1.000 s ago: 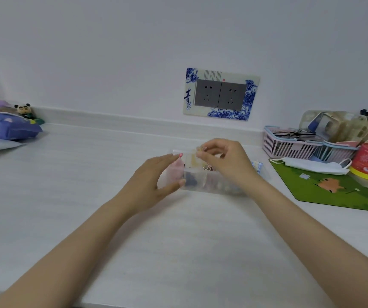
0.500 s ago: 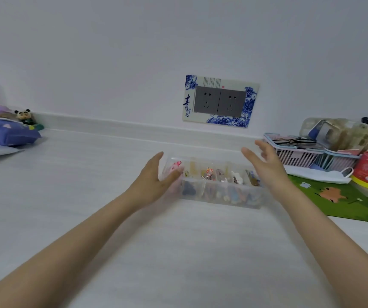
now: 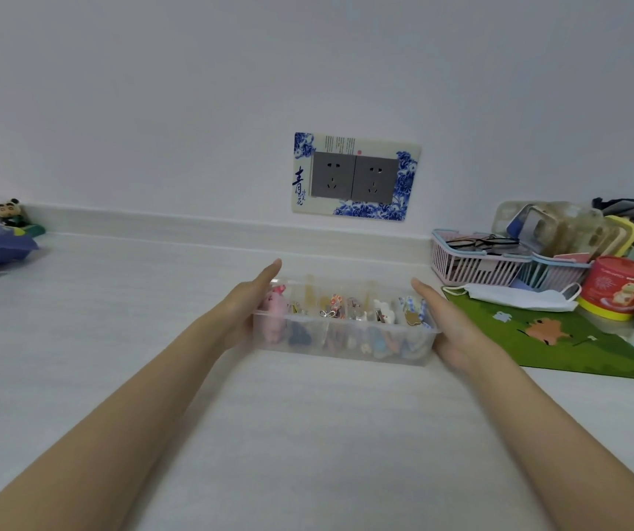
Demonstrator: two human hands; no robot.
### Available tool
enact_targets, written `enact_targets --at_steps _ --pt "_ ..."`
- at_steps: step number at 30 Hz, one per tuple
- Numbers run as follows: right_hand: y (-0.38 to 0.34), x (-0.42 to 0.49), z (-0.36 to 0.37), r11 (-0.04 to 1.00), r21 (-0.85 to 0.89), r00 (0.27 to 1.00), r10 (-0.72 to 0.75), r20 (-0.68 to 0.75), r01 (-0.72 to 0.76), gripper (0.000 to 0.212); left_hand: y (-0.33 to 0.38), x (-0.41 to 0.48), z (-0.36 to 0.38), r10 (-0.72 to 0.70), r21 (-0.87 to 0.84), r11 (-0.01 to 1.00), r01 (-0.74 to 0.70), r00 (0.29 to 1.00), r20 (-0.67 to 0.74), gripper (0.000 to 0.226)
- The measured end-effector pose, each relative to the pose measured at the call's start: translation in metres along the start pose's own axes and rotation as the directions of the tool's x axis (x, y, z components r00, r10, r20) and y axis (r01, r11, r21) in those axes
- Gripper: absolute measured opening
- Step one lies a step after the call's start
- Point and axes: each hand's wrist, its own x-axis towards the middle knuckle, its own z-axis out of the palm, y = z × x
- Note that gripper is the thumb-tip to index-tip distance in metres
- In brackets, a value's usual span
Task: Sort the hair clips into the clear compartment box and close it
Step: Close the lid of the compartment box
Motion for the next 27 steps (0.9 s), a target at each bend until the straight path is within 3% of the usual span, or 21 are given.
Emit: enact_targets --at_steps 2,6,9,13,17,19,22,24,27 --pt "-0.002 -0.004 0.003 1.0 0.022 1.0 -0.003 0.018 0.002 0.044 0.001 -0.002 0.0 0.001 0.008 1.0 -0.001 1.0 0.015 0.053" --pt "0.0 -0.005 0.002 0.994 0.067 0.996 -0.085 0.006 0.084 0.071 -0.001 -0.002 0.0 0.07 0.01 0.997 -0.071 0.997 0.033 0.05" --pt "-0.002 -0.007 0.004 0.982 0.023 0.982 -0.185 -0.05 0.186 0.071 -0.002 -0.003 -0.001 0.164 -0.03 0.986 -0.163 0.986 0.017 0.073" --pt "-0.009 -0.017 0.008 0.914 -0.134 0.917 -0.393 -0.069 0.382 0.058 0.002 -0.01 0.003 0.275 0.029 0.961 -0.275 0.961 -0.005 0.08" --pt "-0.019 -0.031 0.011 0.845 -0.134 0.851 -0.525 -0.021 0.518 0.077 0.005 -0.018 -0.003 0.326 0.075 0.944 -0.322 0.945 -0.039 0.08" --pt "-0.019 -0.031 0.01 0.848 -0.191 0.865 -0.502 0.007 0.494 0.055 0.008 -0.023 -0.006 0.33 0.09 0.942 -0.324 0.943 -0.051 0.072" --pt "-0.012 -0.027 0.007 0.804 -0.322 0.861 -0.503 0.077 0.499 0.019 0.001 -0.023 -0.007 0.362 0.176 0.919 -0.352 0.932 -0.027 0.037" --pt "-0.008 -0.027 0.005 0.776 -0.376 0.855 -0.507 0.105 0.506 0.013 -0.005 -0.021 -0.009 0.387 0.289 0.884 -0.367 0.922 -0.012 0.026" --pt "-0.004 -0.028 0.004 0.768 -0.374 0.847 -0.518 0.115 0.521 0.02 -0.009 -0.017 -0.012 0.399 0.327 0.864 -0.383 0.917 0.02 0.032"
